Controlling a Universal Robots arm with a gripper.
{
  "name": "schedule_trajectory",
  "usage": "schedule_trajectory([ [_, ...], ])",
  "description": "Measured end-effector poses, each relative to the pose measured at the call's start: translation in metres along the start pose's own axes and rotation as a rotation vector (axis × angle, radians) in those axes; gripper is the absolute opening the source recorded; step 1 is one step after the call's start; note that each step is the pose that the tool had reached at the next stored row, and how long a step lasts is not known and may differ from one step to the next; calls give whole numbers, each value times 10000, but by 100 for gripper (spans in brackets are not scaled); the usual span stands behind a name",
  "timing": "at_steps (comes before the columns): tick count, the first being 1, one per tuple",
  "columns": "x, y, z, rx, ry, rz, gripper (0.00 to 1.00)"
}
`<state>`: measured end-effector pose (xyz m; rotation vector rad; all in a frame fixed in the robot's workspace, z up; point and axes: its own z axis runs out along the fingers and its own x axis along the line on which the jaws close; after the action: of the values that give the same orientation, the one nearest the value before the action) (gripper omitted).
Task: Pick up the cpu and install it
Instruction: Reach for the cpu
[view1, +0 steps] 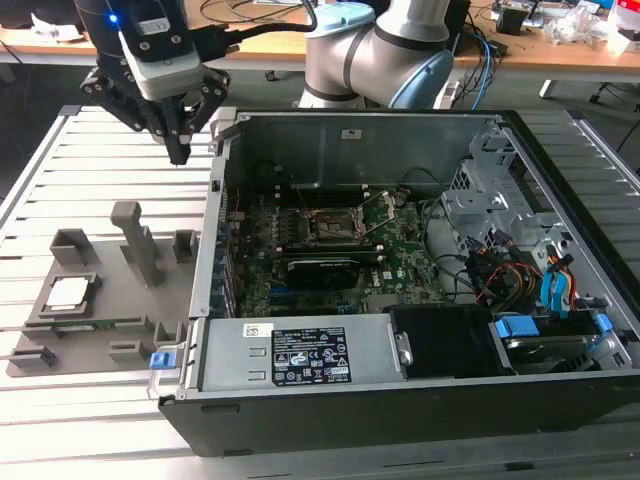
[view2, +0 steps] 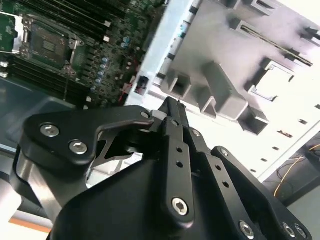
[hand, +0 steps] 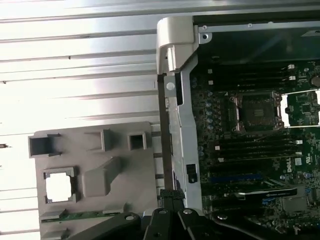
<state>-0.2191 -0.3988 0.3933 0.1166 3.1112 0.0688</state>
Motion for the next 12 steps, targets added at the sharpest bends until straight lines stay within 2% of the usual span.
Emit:
schedule_trajectory([
  [2, 59, -5, -2, 1, 0, -2, 11],
  [7, 331, -25, -10, 1, 0, -1, 11],
  [12, 541, -41, -16, 1, 0, -1, 11],
])
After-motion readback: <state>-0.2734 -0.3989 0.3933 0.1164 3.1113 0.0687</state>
